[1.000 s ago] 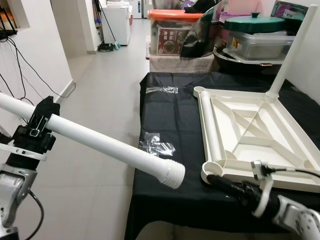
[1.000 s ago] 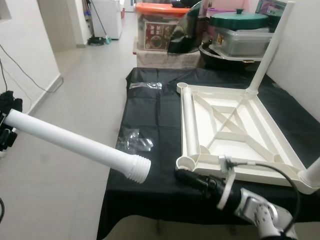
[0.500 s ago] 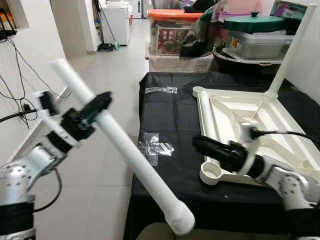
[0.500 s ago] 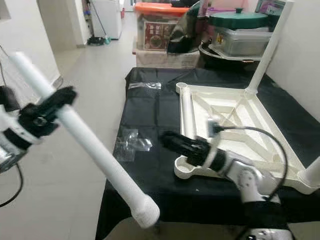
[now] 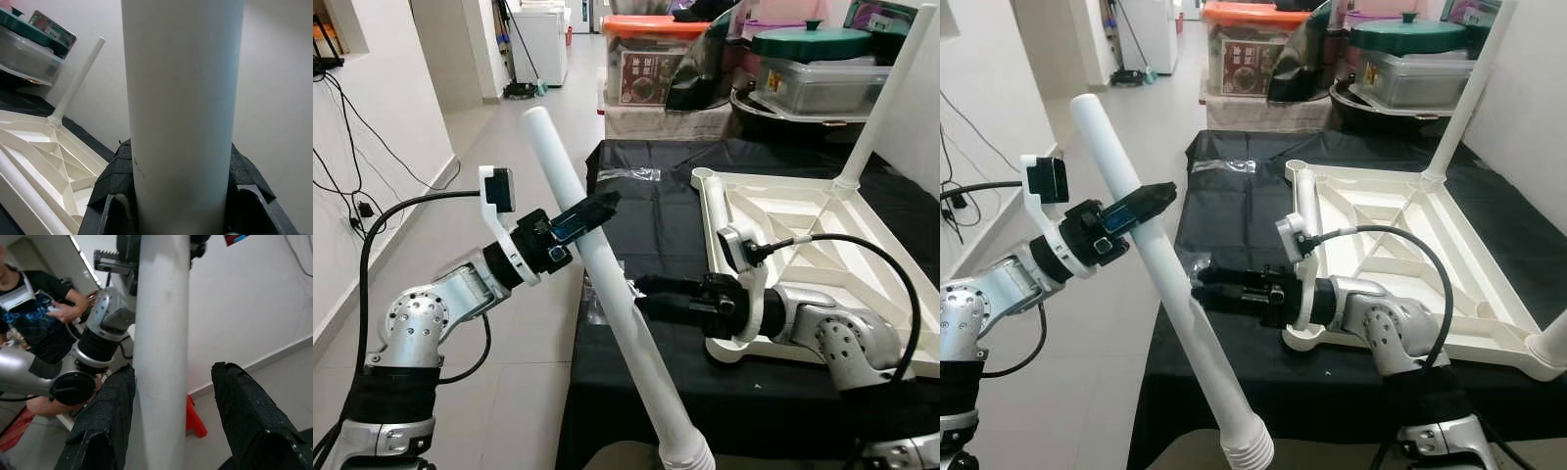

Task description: Building children table

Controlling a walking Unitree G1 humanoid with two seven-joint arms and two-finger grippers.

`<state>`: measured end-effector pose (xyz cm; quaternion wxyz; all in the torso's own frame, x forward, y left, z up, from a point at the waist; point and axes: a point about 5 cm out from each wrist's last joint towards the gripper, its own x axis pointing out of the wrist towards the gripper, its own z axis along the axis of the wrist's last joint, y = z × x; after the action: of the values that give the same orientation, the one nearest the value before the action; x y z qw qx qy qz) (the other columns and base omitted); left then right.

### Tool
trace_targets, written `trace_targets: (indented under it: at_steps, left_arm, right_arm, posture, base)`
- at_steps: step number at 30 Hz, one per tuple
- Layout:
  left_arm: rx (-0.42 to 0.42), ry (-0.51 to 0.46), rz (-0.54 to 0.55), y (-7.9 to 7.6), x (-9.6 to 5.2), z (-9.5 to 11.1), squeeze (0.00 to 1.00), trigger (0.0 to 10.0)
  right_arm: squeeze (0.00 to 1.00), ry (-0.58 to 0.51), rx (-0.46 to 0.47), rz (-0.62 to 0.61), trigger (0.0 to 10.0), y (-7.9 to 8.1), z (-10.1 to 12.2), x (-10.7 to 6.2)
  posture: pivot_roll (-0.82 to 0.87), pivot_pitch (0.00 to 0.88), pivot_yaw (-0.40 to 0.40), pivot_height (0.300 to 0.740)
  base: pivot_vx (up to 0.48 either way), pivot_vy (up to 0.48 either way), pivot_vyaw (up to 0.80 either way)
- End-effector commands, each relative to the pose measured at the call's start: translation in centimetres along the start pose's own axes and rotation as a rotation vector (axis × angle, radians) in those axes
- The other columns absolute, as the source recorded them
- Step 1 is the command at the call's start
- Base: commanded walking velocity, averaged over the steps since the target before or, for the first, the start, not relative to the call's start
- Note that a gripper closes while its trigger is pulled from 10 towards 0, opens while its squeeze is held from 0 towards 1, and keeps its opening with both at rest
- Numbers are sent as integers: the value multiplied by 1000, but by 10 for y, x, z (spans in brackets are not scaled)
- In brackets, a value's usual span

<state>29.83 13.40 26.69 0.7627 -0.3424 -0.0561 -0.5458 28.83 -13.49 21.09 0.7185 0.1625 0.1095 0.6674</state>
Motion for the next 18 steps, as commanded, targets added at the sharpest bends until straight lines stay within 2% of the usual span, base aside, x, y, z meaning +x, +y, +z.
trace_targets:
  at_steps: [1, 6, 9, 18]
  left_arm:
    - [22, 9, -32, -4, 5, 1, 0, 10000]
    - [45, 17, -25, 1, 6, 3, 0, 10000]
    - [90, 7, -5, 8, 7, 8, 0, 10000]
    - [129, -24, -4, 8, 8, 17, 0, 10000]
  right_arm:
    - [0, 33, -5, 26, 10000, 4, 0, 3]
    - [0, 142, -18, 47, 10000, 9, -8, 8]
    - [0, 268, -26, -24, 10000, 1, -24, 14]
    - [0, 315, -20, -84, 10000, -8, -29, 18]
  posture:
    - [71, 15, -30, 740]
    - [64, 16, -30, 740]
    - [63, 13, -26, 740]
    - [64, 6, -23, 740]
  base:
    - [0, 0, 0]
    - [0, 0, 0]
    - [0, 0, 0]
    - [0, 0, 0]
